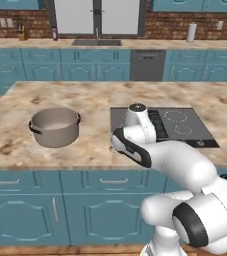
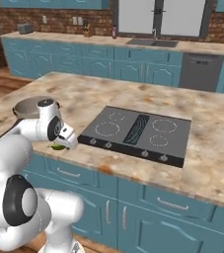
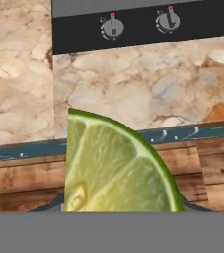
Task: Turn on the sink faucet. Then move the lemon wedge from the counter to the sink. Turn off the sink. Move the vegetable from the sink to the pot next to the stove. Finally move the pot to the rear left burner.
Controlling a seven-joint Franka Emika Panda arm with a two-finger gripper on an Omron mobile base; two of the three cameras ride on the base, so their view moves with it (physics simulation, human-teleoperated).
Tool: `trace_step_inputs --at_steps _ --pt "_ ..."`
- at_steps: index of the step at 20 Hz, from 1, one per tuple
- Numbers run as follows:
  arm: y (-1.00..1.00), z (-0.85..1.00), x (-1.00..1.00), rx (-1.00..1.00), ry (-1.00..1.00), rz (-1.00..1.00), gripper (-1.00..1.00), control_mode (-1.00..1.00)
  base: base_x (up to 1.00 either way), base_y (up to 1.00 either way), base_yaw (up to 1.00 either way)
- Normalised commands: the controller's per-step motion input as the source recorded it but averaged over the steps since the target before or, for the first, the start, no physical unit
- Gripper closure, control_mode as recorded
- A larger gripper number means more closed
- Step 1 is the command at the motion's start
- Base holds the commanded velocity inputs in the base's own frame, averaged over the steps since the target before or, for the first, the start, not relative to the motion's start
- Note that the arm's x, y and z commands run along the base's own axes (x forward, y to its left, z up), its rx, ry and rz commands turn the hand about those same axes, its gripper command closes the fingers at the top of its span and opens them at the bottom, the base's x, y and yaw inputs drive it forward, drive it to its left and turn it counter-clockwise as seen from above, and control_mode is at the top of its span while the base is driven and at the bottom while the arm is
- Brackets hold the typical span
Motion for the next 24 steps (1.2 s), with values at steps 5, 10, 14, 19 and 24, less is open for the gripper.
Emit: trace_step_inputs --at_steps 5,10,14,19,24 --pt "0.0 0.0 0.0 0.0 0.0 0.0 1.0 1.0 0.51 0.44 -0.16" --pt "0.0 0.0 0.0 0.0 0.0 0.0 1.0 1.0 0.46 0.06 -0.18" --pt "0.0 0.0 0.0 0.0 0.0 0.0 1.0 1.0 0.33 0.27 -0.25" --pt "0.0 0.0 0.0 0.0 0.0 0.0 1.0 1.0 0.19 0.47 -0.3" --pt "0.0 0.0 0.0 0.0 0.0 0.0 1.0 1.0 0.38 0.56 -0.28"
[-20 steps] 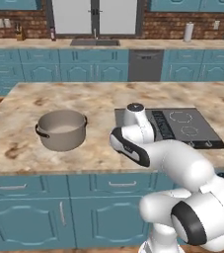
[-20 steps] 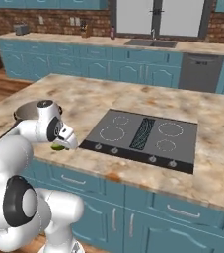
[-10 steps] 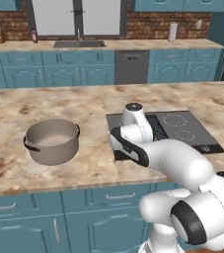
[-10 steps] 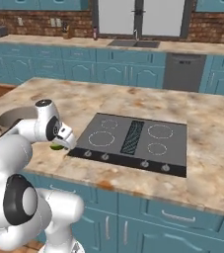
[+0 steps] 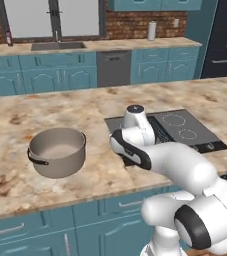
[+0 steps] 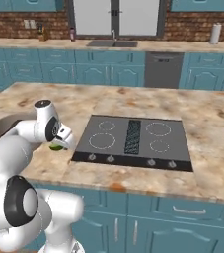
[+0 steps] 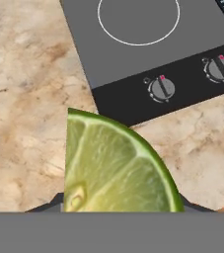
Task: Turn on the sink faucet. Then move the lemon wedge from the counter to the sink. Turn off the sink. Move the vegetable from the sink to the pot next to the stove. Finally move the pot to the rear left burner.
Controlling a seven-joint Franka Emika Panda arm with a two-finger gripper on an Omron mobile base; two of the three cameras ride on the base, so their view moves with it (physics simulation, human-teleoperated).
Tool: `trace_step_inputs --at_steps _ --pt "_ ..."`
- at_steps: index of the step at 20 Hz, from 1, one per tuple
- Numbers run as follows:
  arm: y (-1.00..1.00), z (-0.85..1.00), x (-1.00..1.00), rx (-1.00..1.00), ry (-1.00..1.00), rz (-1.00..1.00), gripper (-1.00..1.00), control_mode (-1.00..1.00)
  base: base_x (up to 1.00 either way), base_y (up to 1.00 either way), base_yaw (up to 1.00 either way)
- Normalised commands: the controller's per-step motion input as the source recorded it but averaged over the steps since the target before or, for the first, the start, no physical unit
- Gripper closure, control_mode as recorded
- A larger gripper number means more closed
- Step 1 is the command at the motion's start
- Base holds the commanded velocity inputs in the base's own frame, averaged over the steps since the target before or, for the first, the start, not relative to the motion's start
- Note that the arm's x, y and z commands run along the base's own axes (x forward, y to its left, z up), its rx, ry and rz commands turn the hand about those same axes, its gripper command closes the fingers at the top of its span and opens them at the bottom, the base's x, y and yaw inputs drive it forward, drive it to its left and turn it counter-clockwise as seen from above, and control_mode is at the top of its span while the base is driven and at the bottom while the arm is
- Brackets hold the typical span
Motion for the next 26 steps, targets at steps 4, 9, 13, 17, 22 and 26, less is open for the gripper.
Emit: trace_step_inputs --at_steps 4,9,13,17,22,26 --pt "0.0 0.0 0.0 0.0 0.0 0.0 1.0 1.0 0.52 0.39 -0.22" --pt "0.0 0.0 0.0 0.0 0.0 0.0 1.0 1.0 0.57 0.17 -0.14" --pt "0.0 0.0 0.0 0.0 0.0 0.0 1.0 1.0 0.4 0.13 -0.05" --pt "0.0 0.0 0.0 0.0 0.0 0.0 1.0 1.0 0.11 0.02 0.0" --pt "0.0 0.0 0.0 0.0 0.0 0.0 1.0 1.0 0.0 0.0 0.0" --pt "0.0 0.11 -0.04 0.0 -0.07 0.0 1.0 -1.0 0.0 0.0 0.0"
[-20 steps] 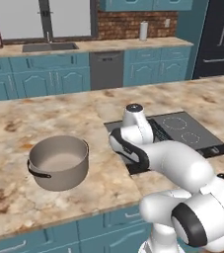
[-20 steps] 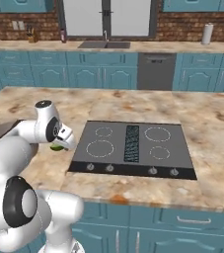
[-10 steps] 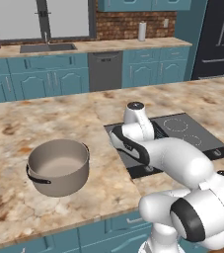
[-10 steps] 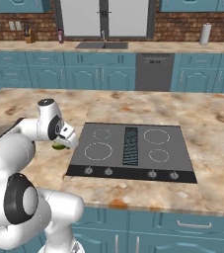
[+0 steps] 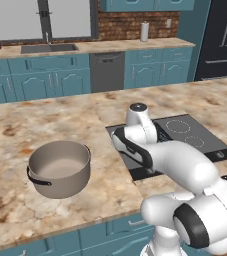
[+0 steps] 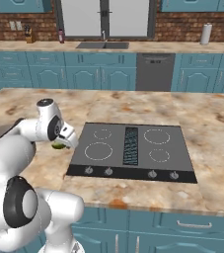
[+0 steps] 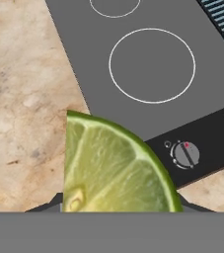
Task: Turn on the sink faucet. Then move the lemon wedge from the counter to the sink. Turn off the sink. Move the vegetable from the sink to the pot next to the stove. Finally move the pot to the rear left burner.
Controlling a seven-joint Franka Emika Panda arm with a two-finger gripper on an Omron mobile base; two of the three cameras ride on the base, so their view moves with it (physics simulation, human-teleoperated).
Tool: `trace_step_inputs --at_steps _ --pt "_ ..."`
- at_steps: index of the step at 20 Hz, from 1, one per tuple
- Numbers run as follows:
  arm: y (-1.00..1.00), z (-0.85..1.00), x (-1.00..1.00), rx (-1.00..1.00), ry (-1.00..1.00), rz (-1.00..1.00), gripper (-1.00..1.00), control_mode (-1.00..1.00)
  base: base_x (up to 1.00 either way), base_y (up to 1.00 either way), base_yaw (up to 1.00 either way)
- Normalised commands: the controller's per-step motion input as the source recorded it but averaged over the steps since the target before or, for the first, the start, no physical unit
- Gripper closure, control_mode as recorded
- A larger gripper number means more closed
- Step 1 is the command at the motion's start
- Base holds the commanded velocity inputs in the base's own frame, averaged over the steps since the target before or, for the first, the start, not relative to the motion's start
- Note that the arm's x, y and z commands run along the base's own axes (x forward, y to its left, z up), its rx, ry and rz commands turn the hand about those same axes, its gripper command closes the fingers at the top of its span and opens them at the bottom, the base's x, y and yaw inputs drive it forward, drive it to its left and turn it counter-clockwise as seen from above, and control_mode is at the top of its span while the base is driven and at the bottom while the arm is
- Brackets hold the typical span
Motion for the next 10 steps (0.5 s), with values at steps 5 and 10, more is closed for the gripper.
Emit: trace_step_inputs --at_steps 5,10 --pt "0.22 0.47 -0.12 0.0 -0.05 0.0 1.0 -1.0 0.0 0.0 0.0" --pt "0.42 0.5 -0.06 0.0 -0.04 0.01 1.0 -1.0 0.0 0.0 0.0"
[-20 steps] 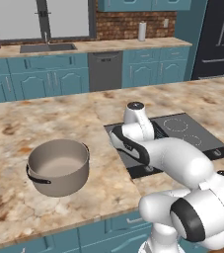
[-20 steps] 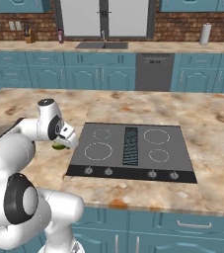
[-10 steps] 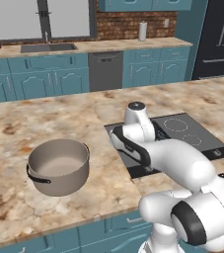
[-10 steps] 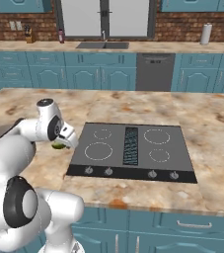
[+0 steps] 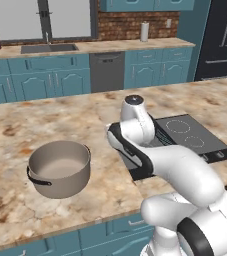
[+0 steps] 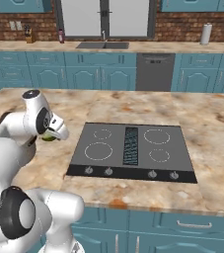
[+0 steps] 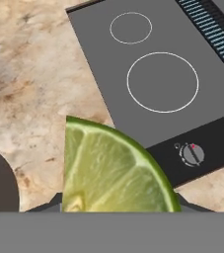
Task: Turn on the sink faucet. Then move the lemon wedge from the counter to the sink. Turn off the sink. Move the vegetable from the sink to the pot next to the stove. Finally move the pot to the rear left burner.
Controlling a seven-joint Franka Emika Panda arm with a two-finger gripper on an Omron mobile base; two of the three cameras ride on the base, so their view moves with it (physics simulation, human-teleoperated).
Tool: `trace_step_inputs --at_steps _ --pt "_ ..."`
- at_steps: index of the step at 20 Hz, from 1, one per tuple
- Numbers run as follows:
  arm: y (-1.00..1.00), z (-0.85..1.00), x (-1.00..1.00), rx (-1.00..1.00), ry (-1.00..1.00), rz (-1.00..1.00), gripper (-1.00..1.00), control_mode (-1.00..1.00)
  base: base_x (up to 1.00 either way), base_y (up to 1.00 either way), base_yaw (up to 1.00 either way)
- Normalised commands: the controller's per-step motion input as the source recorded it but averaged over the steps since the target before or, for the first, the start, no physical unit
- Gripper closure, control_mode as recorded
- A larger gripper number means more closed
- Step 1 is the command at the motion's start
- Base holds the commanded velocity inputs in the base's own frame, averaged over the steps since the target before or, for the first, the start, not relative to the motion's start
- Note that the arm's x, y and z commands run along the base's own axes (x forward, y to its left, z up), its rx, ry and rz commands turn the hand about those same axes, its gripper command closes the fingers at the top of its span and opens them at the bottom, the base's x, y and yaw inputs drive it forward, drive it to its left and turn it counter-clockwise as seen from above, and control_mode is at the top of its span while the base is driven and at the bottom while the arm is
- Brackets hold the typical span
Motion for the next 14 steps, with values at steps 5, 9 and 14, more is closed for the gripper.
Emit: trace_step_inputs --at_steps 5,9,14 --pt "0.8 0.31 -0.01 0.0 -0.01 0.07 1.0 -1.0 0.0 0.0 0.0" --pt "0.78 0.12 0.0 0.0 0.0 0.08 1.0 -1.0 0.0 0.0 0.0" --pt "0.75 0.0 -0.01 -0.01 0.0 0.07 1.0 -1.0 0.0 0.0 0.0"
